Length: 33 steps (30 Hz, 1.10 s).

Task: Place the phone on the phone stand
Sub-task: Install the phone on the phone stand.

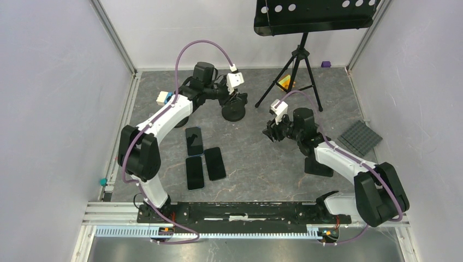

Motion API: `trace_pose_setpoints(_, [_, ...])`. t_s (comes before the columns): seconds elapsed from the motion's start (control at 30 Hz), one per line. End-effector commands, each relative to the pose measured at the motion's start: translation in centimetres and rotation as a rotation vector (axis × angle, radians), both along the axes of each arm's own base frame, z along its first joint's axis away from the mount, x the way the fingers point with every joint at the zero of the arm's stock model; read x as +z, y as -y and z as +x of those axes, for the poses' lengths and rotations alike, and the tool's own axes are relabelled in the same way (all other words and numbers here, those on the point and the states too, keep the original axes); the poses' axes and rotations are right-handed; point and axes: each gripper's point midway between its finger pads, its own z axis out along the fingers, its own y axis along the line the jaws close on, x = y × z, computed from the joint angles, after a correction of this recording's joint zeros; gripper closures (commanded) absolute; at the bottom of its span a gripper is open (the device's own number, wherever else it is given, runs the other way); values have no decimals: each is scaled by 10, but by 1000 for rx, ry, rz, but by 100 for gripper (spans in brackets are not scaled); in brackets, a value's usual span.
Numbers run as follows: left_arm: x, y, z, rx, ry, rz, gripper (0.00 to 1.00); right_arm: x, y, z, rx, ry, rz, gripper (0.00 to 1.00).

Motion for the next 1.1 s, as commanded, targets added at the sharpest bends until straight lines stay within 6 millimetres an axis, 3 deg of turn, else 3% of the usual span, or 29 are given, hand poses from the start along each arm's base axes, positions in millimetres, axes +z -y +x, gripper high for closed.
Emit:
trace_pose_setpoints(0.0, [42, 7, 7, -44, 121, -52, 61, 17, -3, 1, 18, 44, 38, 48])
trace_pose_setpoints(0.13, [45, 5, 4, -28, 102, -61, 43, 19, -4, 1, 22, 47, 41, 47])
trace_pose_setpoints(0.27, [54, 4, -11, -43, 74, -82, 20, 21, -4, 0, 31, 51, 39, 47])
trace_pose_setpoints(0.5, [64, -25, -47, 33, 27, -47, 2, 26, -8, -1, 72, 59, 26, 45])
trace_pose_setpoints(0.57, [66, -47, -48, 160, 36, -13, 1, 27, -8, -3, 89, 63, 19, 43])
trace_pose_setpoints(0.83, [69, -182, -28, 733, 58, 183, 0, 33, -12, -6, 125, 66, 21, 36])
trace_pose_setpoints(0.9, [61, -206, -25, 807, 44, 281, 0, 30, -15, -8, 138, 51, 28, 34])
trace_pose_setpoints(1.07, [38, -236, -8, 899, -25, 405, 0, 23, -17, -11, 157, 24, 27, 32])
